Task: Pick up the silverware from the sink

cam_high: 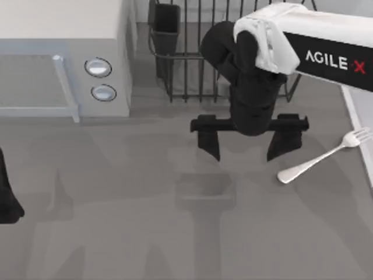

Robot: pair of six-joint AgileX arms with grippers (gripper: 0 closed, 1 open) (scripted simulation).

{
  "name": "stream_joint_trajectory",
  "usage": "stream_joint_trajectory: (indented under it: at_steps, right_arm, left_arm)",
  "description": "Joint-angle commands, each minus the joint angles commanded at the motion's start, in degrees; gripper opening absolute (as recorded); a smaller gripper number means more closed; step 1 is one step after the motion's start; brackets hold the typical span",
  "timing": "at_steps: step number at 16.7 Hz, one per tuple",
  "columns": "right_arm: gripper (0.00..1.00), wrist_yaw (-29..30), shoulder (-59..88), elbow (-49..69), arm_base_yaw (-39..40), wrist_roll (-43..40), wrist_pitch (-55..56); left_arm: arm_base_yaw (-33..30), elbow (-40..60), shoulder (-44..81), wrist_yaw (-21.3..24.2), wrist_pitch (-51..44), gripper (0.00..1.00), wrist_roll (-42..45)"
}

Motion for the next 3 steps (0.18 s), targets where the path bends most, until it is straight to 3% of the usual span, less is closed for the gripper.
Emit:
stream_joint_trajectory:
  at_steps: [3]
  right_arm:
    - [1.00,0.0,0.0,0.0,0.0,0.0,0.0]
  left_arm:
    - [0.0,0.0,0.0,0.0,0.0,1.00,0.0]
